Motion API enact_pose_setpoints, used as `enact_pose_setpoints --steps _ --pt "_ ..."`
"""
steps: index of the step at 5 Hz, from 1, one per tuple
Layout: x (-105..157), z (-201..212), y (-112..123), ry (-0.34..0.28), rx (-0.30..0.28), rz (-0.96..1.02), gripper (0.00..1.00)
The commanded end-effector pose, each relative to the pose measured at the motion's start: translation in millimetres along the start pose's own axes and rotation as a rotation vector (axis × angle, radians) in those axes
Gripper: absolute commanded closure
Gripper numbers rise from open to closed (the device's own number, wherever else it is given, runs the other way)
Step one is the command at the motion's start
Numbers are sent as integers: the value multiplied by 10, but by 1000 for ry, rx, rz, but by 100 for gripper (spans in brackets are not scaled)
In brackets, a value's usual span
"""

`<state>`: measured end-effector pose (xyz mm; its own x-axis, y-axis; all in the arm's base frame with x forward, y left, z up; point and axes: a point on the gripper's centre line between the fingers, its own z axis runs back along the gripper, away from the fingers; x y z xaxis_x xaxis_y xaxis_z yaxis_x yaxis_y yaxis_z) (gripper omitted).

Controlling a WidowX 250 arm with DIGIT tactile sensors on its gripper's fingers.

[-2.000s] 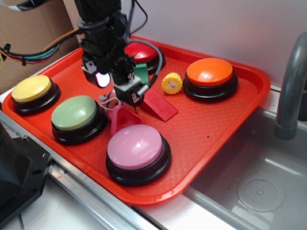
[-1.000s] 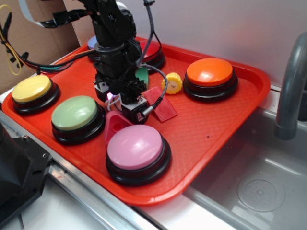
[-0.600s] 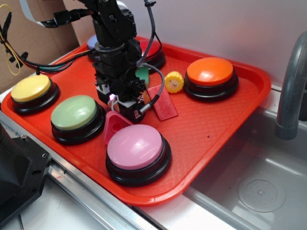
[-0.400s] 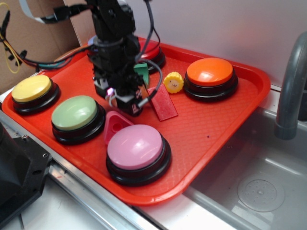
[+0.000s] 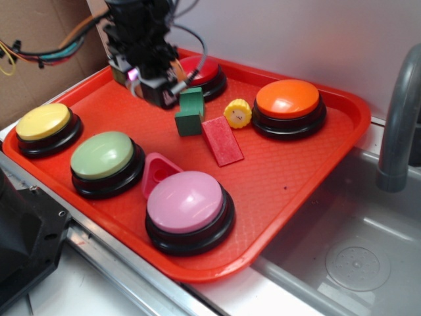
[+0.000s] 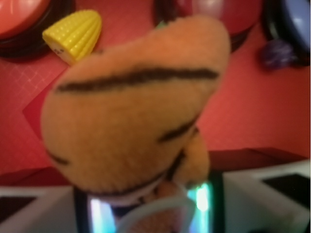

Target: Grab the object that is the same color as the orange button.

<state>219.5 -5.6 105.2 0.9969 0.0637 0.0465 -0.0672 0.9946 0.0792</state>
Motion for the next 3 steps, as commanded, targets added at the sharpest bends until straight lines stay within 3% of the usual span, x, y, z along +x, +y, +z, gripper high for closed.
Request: enact_pose_setpoints --steps 1,2,3 --pt "-98 549 324 -71 33 67 100" --pt "-187 608 384 -87 24 80 100" --pt "-167 618 378 -36 51 61 100"
